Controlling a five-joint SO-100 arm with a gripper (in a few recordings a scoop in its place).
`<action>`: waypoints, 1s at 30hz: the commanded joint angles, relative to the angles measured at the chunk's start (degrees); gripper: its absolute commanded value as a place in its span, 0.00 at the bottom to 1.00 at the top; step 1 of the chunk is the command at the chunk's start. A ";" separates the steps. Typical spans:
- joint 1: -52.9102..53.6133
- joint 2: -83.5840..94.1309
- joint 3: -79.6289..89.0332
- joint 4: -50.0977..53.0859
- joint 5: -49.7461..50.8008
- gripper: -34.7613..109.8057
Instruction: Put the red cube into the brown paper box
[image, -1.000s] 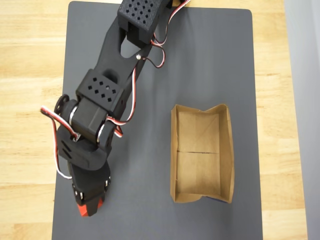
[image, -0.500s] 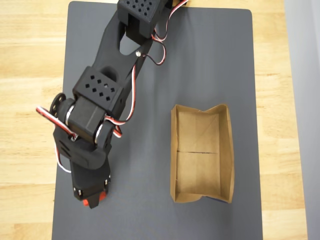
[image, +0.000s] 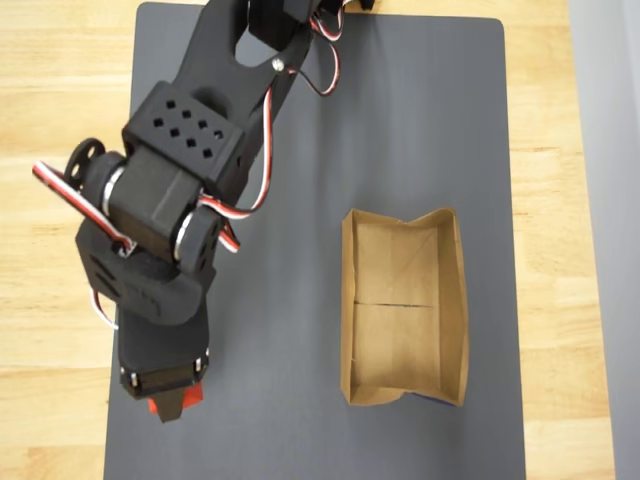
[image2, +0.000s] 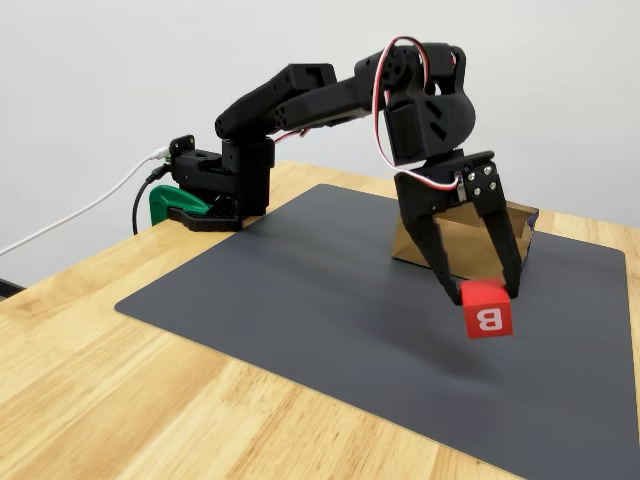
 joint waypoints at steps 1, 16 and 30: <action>-0.44 9.76 3.96 -1.32 2.37 0.26; -10.81 42.98 45.97 -8.96 18.46 0.26; -27.77 60.64 81.47 -24.87 21.62 0.26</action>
